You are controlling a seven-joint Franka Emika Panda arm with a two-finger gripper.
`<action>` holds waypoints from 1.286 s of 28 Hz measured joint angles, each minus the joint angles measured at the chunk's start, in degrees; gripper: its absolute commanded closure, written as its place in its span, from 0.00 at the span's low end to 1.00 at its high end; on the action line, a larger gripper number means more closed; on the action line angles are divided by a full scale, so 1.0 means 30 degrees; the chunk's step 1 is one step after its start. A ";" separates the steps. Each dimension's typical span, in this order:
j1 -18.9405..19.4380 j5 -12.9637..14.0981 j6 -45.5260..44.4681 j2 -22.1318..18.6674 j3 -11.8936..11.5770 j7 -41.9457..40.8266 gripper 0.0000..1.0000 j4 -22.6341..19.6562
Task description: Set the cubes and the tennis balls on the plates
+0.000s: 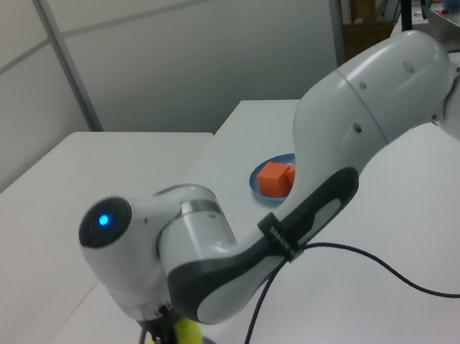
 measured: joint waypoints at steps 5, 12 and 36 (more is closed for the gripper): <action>-0.0147 -0.0003 0.0030 0.0786 -0.0698 0.0000 0.69 -0.0213; -0.0237 -0.0002 0.0034 0.0895 -0.0780 0.0033 0.00 -0.0168; -0.3204 0.3018 -0.0306 -0.3445 -0.0861 -0.1001 0.00 0.1045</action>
